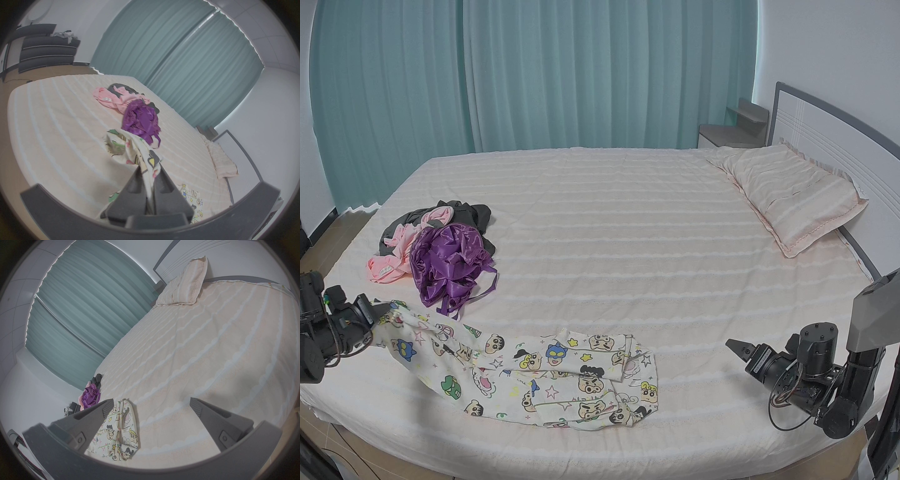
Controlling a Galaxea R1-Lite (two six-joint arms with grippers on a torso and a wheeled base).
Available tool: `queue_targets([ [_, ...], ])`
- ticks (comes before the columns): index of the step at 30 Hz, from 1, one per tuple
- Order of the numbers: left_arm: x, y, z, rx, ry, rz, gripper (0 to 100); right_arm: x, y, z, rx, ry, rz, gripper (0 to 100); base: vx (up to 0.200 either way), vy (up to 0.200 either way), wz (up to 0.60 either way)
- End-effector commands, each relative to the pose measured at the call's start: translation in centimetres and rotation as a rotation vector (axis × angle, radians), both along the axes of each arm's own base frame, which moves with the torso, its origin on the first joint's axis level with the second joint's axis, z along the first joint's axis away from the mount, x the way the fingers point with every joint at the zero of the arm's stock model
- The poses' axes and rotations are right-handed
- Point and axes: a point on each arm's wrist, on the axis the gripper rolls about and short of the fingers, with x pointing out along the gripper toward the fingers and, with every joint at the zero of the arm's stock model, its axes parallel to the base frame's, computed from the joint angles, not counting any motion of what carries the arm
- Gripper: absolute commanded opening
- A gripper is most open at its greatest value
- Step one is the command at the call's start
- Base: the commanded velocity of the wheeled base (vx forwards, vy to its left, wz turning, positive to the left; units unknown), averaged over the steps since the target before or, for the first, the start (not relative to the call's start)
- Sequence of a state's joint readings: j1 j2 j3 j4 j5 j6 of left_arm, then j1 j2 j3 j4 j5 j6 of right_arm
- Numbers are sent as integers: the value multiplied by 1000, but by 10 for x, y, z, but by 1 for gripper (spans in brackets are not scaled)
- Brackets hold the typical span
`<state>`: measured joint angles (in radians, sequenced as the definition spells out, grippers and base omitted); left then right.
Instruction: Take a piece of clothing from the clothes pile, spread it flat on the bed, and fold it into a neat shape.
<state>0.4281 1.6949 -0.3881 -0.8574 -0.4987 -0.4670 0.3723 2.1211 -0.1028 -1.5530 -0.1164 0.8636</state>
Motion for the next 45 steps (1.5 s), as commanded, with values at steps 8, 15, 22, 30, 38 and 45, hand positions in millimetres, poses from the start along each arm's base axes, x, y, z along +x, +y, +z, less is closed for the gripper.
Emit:
queue_targets([
  [8, 40, -187, -11, 135, 80, -303, 0, 1, 0, 1, 5, -12, 0, 100, 0, 0, 0],
  [15, 52, -274, -49, 215, 125, -437, 0, 0, 1, 0, 3, -8, 2, 100, 0, 0, 0],
  [22, 55, -319, -49, 131, 95, -504, 0, 1, 1, -1, 2, -5, 5, 100, 0, 0, 0],
  [30, 57, -332, -51, 38, 112, -523, 0, 1, 2, -1, 2, -3, 8, 100, 0, 0, 0],
  [38, 48, -342, -44, -74, 136, -571, 0, 1, 2, -1, 2, -3, 8, 100, 0, 0, 0],
  [45, 48, -344, -45, -88, 144, -580, 0, 0, 2, -2, 1, -2, 9, 100, 0, 0, 0],
])
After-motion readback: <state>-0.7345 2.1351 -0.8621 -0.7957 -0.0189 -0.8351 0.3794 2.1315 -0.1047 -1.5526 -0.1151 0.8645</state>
